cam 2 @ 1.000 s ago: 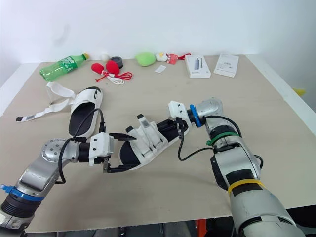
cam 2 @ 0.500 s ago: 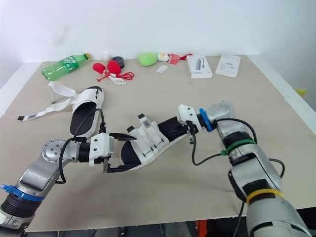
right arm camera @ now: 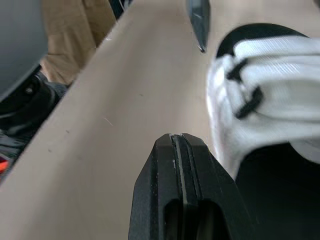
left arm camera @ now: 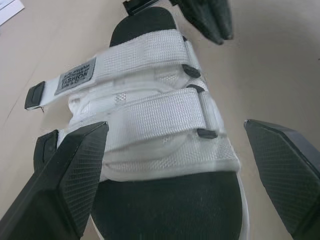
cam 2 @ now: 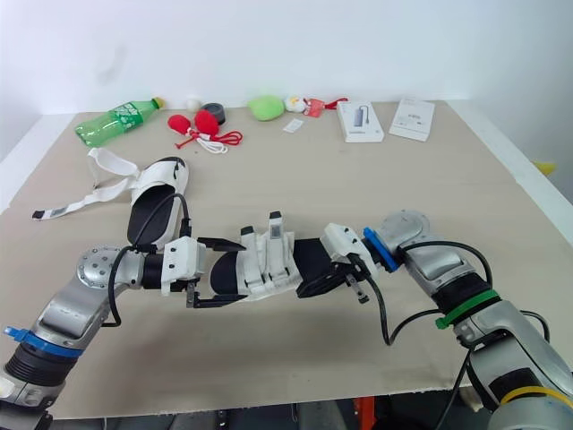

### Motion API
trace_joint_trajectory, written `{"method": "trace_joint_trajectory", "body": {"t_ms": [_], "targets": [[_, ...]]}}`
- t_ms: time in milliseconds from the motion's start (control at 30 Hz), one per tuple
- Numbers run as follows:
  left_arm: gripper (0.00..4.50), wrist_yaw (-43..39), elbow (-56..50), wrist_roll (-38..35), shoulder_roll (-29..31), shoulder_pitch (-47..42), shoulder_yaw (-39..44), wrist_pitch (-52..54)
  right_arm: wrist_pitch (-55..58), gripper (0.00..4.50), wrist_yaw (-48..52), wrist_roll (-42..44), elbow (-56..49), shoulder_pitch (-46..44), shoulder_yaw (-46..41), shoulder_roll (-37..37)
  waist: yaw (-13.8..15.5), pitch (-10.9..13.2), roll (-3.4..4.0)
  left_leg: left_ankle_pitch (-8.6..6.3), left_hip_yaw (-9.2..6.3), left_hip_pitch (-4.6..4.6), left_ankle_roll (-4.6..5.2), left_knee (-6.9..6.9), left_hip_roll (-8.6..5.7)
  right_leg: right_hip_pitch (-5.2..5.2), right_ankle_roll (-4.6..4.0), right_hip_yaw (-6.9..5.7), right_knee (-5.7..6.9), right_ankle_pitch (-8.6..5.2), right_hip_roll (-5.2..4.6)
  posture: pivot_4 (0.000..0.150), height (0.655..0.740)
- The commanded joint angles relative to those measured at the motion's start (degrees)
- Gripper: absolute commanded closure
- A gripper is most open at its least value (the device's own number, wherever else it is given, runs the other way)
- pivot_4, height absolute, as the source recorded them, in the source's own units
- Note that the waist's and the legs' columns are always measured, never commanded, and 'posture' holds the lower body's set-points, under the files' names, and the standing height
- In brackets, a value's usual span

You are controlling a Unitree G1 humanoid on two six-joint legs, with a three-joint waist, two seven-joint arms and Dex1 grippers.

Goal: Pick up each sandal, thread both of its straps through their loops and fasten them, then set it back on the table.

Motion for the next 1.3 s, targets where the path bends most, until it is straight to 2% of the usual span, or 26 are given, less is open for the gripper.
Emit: {"method": "trace_joint_trajectory", "body": {"t_ms": [33, 67, 133, 233, 267, 333, 367, 433, 567, 767, 1033, 1300], "targets": [[0.0, -0.12, -1.2, 0.23, -0.16, -0.03, -0.27, -1.32, -0.7, 4.44, 2.53, -2.26, 3.67, -1.72, -4.27, 0.29, 0.02, 0.0, -0.01, 0.0, 0.0, -0.01, 0.0, 0.01, 0.0, 0.0, 0.01, 0.0, 0.0, 0.01, 0.0, 0.15, 0.74], [0.0, -0.2, -1.25, 0.26, -0.08, 0.08, -0.29, -1.37, 0.2, 4.44, 2.28, -3.55, 8.14, -4.11, -5.56, 1.21, 0.02, 0.0, -0.01, 0.0, 0.0, 0.0, 0.0, 0.03, 0.0, 0.0, 0.0, 0.0, 0.0, 0.02, 0.0, 0.15, 0.74], [0.0, -0.33, -1.19, 0.28, 0.03, 0.18, -0.22, -1.52, -0.69, 3.86, 0.22, -5.8, 17.27, -8.97, -8.5, 3.81, -0.29, 0.04, 0.0, 0.0, 0.04, 0.03, 0.0, 0.08, 0.01, 0.0, -0.02, 0.01, 0.0, 0.07, 0.01, 0.15, 0.74], [0.0, -0.43, -0.99, 0.29, 0.1, 0.11, -0.24, -1.7, -7.36, 2.59, 0.64, -10.7, 28.16, -14.28, -10.63, 6.69, -0.24, 0.04, -0.01, 0.03, 0.05, 0.02, 0.05, 0.12, 0.02, -0.03, -0.01, 0.02, 0.0, 0.2, 0.03, 0.15, 0.74], [0.0, -0.44, -0.97, 0.28, 0.07, 0.07, -0.29, -1.72, -9.49, 1.94, 0.89, -11.73, 31.0, -15.58, -11.57, 7.89, -0.22, 0.04, -0.01, 0.03, 0.04, 0.02, 0.05, 0.12, 0.02, -0.03, 0.0, 0.01, 0.0, 0.2, 0.04, 0.15, 0.74], [0.0, -0.51, -0.81, 0.3, -0.03, -0.11, -0.45, -1.82, -13.28, 0.96, 0.89, -13.35, 35.46, -17.59, -13.24, 10.56, -0.22, 0.03, -0.02, 0.03, 0.04, 0.02, 0.05, 0.12, 0.04, -0.01, 0.01, 0.0, 0.0, 0.18, 0.06, 0.15, 0.74], [0.0, -0.52, -0.72, 0.29, -0.12, -0.22, -0.53, -1.84, -15.28, 0.56, 0.83, -14.18, 37.42, -18.36, -14.02, 12.01, -0.22, 0.03, -0.02, 0.03, 0.04, 0.01, 0.05, 0.11, 0.05, -0.01, 0.02, 0.01, 0.0, 0.17, 0.07, 0.15, 0.74], [0.0, -0.56, -0.59, 0.3, -0.23, -0.39, -0.65, -1.87, -18.57, 0.17, 0.73, -15.61, 40.34, -19.3, -14.98, 14.17, -0.22, 0.03, -0.02, 0.03, 0.03, 0.0, 0.05, 0.09, 0.05, -0.01, 0.05, 0.01, 0.0, 0.15, 0.08, 0.15, 0.74], [0.0, -0.54, -0.59, 0.31, -0.41, -0.55, -0.91, -1.79, -26.04, 0.17, -0.52, -20.05, 46.78, -21.3, -15.26, 17.94, -0.22, 0.05, 0.0, 0.03, 0.01, -0.04, 0.04, 0.05, 0.05, -0.04, 0.32, 0.02, 0.0, 0.27, 0.11, 0.15, 0.74], [0.0, -0.07, -1.51, 0.07, -0.27, 0.05, -0.58, -1.27, -29.12, 0.17, 0.96, -21.37, 50.11, -22.8, -16.69, 21.12, -0.22, 0.05, 0.0, 0.03, 0.0, -0.02, 0.04, 0.05, 0.05, -0.03, 0.3, 0.02, 0.0, 0.29, 0.13, 0.15, 0.74], [0.0, 0.77, -2.79, 0.17, 0.09, 0.9, -0.28, -0.72, -31.69, 0.17, 2.53, -20.39, 49.77, -21.15, -13.89, 23.32, -0.28, 0.05, 0.01, 0.03, -0.01, -0.01, 0.04, 0.05, 0.1, -0.04, 0.29, 0.02, 0.01, 0.3, 0.17, 0.15, 0.74], [0.0, 1.68, -3.9, 0.3, 0.18, 1.51, -0.48, -0.1, -24.98, 0.17, 2.53, -12.92, 42.93, -19.39, -5.97, 21.15, -0.26, 0.06, 0.02, 0.03, -0.01, -0.01, 0.04, 0.05, 0.11, -0.04, 0.22, 0.03, 0.03, 0.26, 0.18, 0.15, 0.74]]}}
